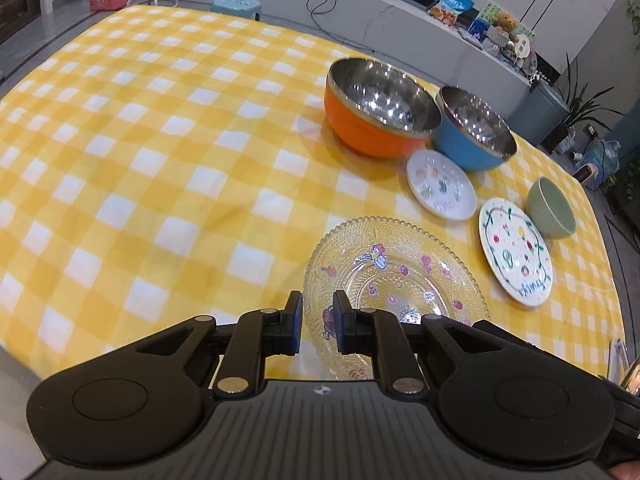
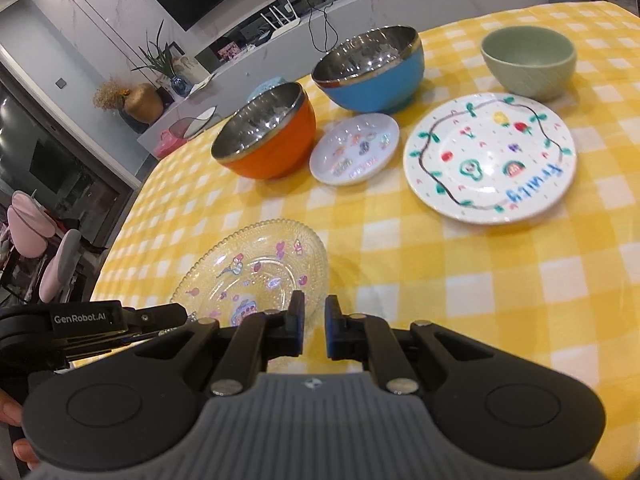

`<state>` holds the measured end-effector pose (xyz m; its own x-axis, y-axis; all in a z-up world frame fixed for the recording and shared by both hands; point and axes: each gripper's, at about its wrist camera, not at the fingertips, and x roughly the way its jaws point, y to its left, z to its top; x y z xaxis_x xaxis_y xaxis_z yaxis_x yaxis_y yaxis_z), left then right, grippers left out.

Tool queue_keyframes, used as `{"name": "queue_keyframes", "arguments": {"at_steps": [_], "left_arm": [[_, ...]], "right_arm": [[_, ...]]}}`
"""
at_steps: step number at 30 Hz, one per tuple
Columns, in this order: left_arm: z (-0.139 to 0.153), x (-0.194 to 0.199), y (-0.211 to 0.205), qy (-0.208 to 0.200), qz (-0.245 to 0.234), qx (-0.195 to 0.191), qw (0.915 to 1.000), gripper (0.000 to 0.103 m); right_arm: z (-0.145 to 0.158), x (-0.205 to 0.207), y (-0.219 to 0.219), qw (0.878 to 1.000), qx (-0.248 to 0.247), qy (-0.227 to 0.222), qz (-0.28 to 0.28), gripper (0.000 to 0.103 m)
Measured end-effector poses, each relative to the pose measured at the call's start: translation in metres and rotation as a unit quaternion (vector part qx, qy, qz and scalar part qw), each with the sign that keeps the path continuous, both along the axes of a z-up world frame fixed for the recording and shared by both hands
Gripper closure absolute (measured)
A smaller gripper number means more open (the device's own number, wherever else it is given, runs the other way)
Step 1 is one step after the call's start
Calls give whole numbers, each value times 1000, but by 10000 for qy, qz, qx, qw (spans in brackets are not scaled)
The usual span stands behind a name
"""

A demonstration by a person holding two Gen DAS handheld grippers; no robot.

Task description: Organize plates and bowls

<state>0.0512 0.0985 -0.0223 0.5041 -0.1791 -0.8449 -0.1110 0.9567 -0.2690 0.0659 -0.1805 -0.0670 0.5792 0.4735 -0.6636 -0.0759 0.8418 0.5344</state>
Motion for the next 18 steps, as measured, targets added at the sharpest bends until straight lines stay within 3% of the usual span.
{"name": "queue_keyframes", "arguments": {"at_steps": [13,18], "left_arm": [[-13,-21,-16,393,208,249,9987,86],[-16,-24,-16,320,213,327,9987,86]], "right_arm": [[-9,-10,0,9986,-303,417,120,95],[-10,-11,-1,9985,-274,450,157,95]]}}
